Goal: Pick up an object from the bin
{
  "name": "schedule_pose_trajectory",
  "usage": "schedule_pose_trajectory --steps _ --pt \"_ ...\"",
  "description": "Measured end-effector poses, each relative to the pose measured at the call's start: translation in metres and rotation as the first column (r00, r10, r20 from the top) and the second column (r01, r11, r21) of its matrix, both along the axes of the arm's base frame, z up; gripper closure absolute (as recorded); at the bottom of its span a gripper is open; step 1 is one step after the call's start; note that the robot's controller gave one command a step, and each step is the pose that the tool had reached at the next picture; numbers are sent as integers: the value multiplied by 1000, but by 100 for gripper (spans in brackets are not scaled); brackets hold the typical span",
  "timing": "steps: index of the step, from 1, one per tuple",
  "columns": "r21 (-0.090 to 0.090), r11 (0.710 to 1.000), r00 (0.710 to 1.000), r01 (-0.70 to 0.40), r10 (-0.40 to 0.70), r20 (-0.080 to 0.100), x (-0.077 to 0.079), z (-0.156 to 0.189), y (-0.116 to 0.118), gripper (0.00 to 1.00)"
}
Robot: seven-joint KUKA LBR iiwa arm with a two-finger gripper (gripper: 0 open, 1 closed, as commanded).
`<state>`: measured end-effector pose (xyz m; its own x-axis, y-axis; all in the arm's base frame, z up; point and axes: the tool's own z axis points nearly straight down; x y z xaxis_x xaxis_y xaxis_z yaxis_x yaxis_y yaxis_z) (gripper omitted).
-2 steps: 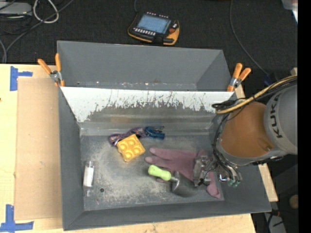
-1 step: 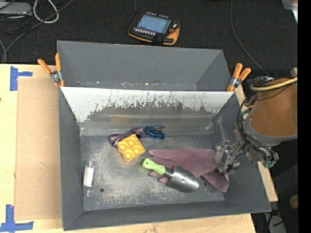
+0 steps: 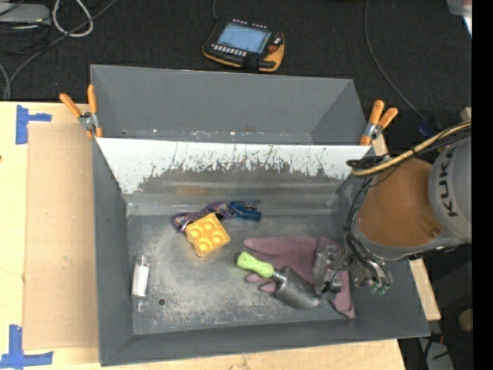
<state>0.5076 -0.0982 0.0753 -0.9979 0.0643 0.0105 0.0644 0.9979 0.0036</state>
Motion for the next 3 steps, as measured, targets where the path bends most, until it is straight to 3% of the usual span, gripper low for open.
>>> schedule_pose_trajectory --steps 1,2,3 --pt "-12 961 961 -275 275 22 17 72 -42 100" --pt "5 999 999 -37 38 -17 -37 99 -4 100" --pt "-18 973 972 -231 231 34 20 77 -53 100"
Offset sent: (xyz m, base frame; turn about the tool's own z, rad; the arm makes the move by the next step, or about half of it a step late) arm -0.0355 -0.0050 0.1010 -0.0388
